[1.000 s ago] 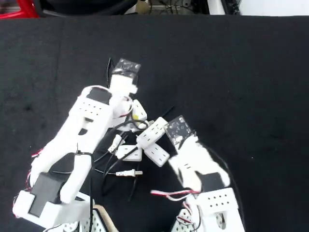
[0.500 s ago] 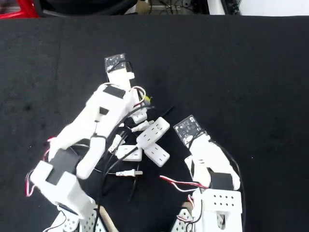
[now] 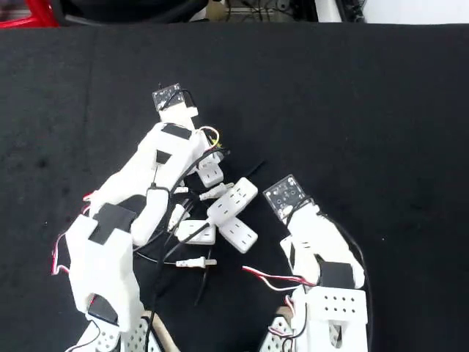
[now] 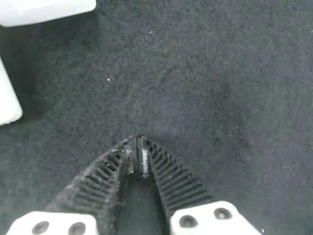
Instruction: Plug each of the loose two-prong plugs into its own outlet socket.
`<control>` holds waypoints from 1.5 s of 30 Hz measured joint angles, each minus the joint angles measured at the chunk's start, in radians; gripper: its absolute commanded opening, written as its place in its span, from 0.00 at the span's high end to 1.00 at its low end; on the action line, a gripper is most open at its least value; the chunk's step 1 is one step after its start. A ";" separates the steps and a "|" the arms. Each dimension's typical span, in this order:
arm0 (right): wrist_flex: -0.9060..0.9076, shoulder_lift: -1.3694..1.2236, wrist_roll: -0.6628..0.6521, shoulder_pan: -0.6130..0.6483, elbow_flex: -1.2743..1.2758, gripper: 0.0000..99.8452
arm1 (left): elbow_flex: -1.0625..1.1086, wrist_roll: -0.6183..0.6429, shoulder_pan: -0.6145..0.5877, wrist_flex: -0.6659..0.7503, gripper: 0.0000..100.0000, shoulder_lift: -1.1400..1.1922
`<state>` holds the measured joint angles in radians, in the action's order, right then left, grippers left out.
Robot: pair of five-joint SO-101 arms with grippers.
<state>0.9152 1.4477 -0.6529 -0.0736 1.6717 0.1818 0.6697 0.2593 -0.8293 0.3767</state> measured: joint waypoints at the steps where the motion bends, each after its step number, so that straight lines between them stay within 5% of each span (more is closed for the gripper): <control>1: 0.000 0.000 0.000 0.000 0.000 0.97 | -0.003 0.000 0.000 0.000 0.95 0.000; 16: 0.000 0.000 0.000 0.000 0.000 0.97 | -0.006 -0.133 -0.051 -0.307 0.95 -0.439; 25: 0.098 -0.002 0.021 0.018 -0.158 0.99 | 0.097 -0.313 -0.436 -0.480 0.95 -0.784; 30: 0.233 -0.002 0.112 0.158 -0.371 0.99 | 0.358 -0.387 -0.635 -0.468 0.95 -0.902; 37: 0.250 -0.002 0.180 0.571 -0.416 0.99 | 0.647 -0.463 -0.881 -0.390 0.95 -1.149; 41: 0.183 -0.140 0.316 0.775 -0.459 0.99 | 0.755 -0.496 -0.945 -0.325 0.95 -1.264; 45: 0.095 -0.439 0.454 0.822 -0.543 0.99 | 0.795 -0.497 -0.961 -0.299 0.95 -1.290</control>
<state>1.0104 1.0088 -0.1987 0.7488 1.1285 0.9766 0.1726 -0.7012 -1.1285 -0.9137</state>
